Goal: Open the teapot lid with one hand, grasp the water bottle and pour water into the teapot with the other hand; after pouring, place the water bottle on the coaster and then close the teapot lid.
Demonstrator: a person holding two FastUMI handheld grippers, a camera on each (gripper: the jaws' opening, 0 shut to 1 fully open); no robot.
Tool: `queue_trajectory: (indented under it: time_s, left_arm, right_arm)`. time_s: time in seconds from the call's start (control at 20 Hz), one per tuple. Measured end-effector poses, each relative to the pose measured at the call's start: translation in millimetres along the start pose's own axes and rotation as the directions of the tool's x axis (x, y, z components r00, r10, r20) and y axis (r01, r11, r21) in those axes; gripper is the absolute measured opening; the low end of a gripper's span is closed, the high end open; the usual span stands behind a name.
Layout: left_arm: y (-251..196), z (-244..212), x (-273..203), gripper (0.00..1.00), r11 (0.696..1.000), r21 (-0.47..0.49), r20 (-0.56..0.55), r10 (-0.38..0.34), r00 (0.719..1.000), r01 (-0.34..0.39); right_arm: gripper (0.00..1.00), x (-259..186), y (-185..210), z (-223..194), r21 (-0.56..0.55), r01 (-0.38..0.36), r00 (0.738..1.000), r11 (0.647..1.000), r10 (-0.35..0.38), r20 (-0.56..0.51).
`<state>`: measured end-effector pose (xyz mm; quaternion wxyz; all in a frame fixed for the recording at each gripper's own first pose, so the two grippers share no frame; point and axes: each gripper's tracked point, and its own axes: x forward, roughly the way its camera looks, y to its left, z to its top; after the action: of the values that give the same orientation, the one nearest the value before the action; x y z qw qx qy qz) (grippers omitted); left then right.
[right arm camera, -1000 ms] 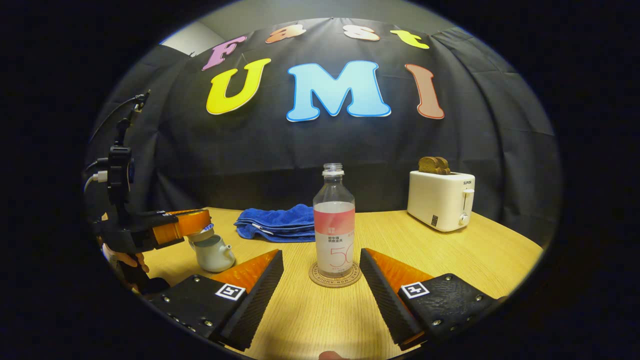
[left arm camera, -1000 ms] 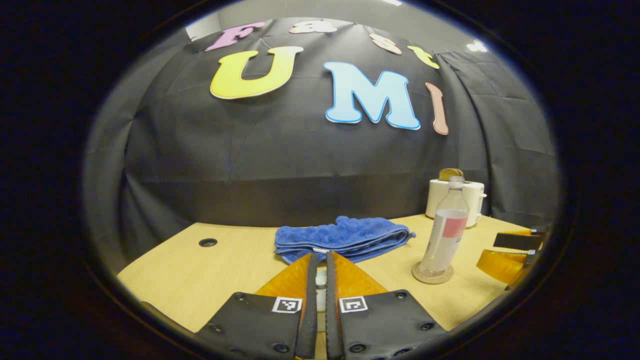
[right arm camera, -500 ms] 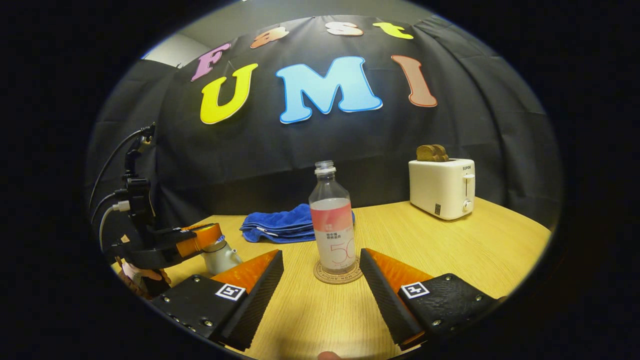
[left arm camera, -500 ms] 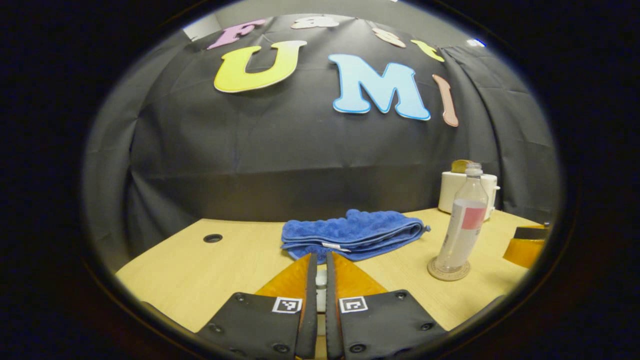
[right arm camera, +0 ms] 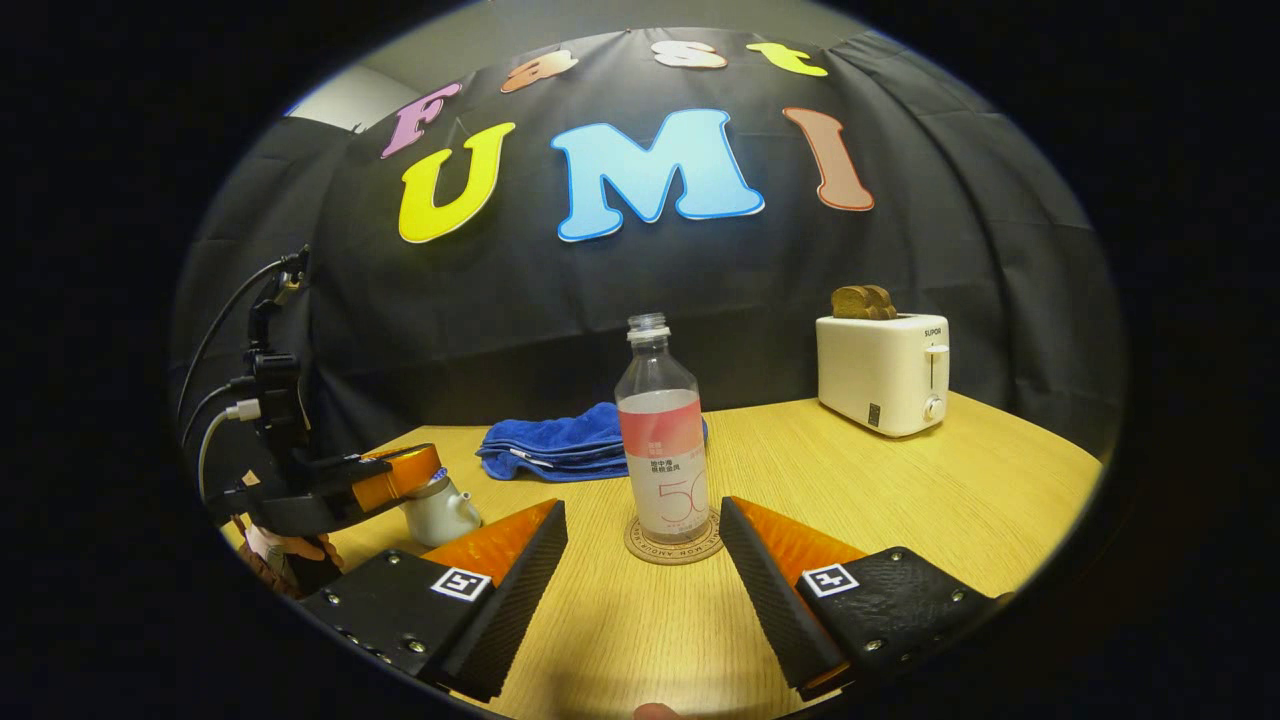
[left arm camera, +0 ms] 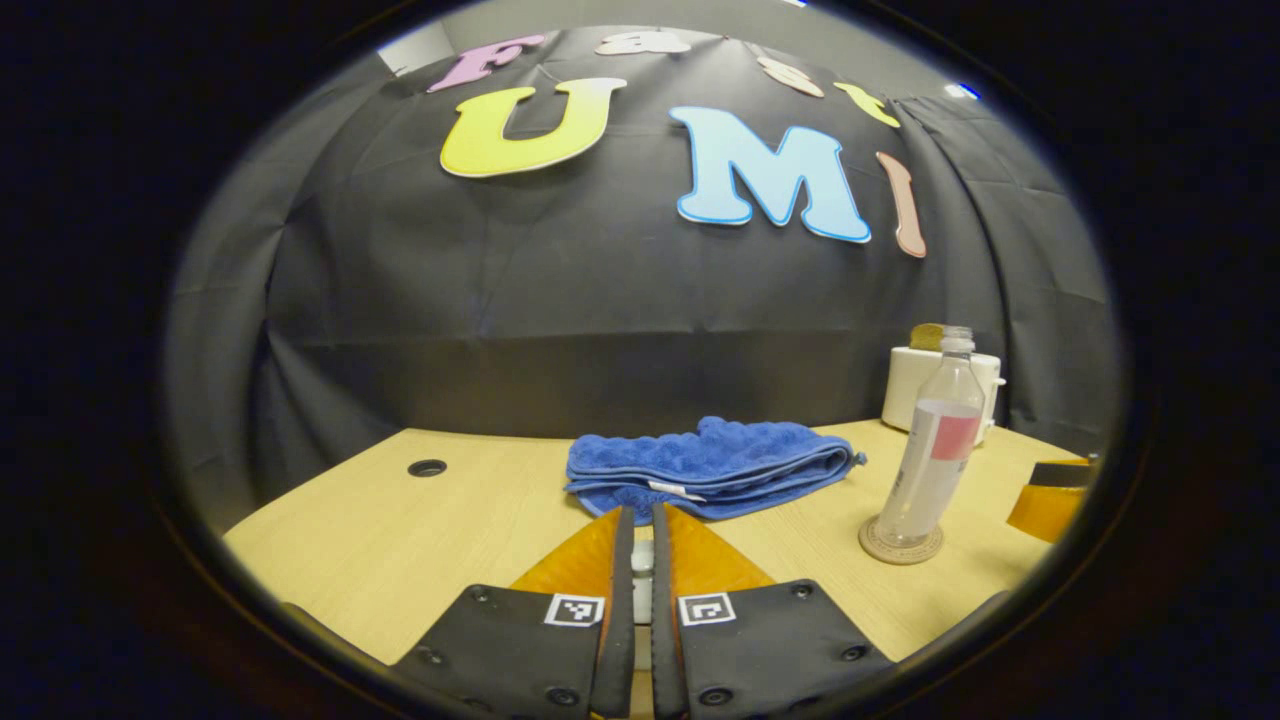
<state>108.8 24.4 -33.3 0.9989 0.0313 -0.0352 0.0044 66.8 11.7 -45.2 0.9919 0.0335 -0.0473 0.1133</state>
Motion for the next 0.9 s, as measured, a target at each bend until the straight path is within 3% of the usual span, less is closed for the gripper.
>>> queue_trajectory:
  time_s: [0.15, 0.2, 0.25, 0.35, 0.4, 0.65, 0.9]
  left_arm:
    - [-4.8, 2.9, -2.3, 0.17, 1.000, -0.006, 0.001, -0.013, 1.000, 0.013]
    - [-6.0, 5.6, -5.0, 0.23, 1.000, -0.014, 0.004, -0.017, 1.000, 0.017]
    - [-5.2, 7.1, -9.0, 0.19, 1.000, -0.021, 0.005, -0.014, 1.000, 0.014]
    - [-9.2, 11.2, -18.7, 0.30, 0.999, -0.035, 0.011, -0.025, 1.000, 0.025]
    - [-10.6, 15.7, -26.2, 0.31, 0.999, -0.034, 0.023, -0.028, 0.999, 0.029]
    - [-18.5, 32.7, -73.9, 0.24, 0.998, -0.049, 0.084, -0.027, 0.996, 0.031]
    - [-33.2, 21.1, -131.8, 0.24, 0.999, -0.038, 0.084, -0.003, 0.996, 0.006]
  right_arm:
    - [0.98, -0.5, -0.1, 0.1, -0.020, 0.008, 1.000, 1.000, -0.008, 0.003]
    - [0.98, -1.0, -0.9, 1.4, -0.032, 0.016, 1.000, 0.999, -0.016, 0.008]
    - [0.98, -1.3, -0.9, 2.6, -0.041, 0.023, 1.000, 0.999, -0.023, 0.015]
    - [0.97, -2.7, -1.0, 6.7, -0.054, 0.036, 0.999, 0.998, -0.034, 0.034]
    - [0.97, -4.2, -0.5, 8.7, -0.061, 0.041, 0.998, 0.997, -0.038, 0.043]
    - [0.97, -19.1, 3.3, 10.4, -0.085, 0.045, 0.997, 0.995, -0.040, 0.064]
    - [0.97, -48.4, 7.1, -1.6, -0.091, 0.059, 0.997, 0.994, -0.054, 0.055]
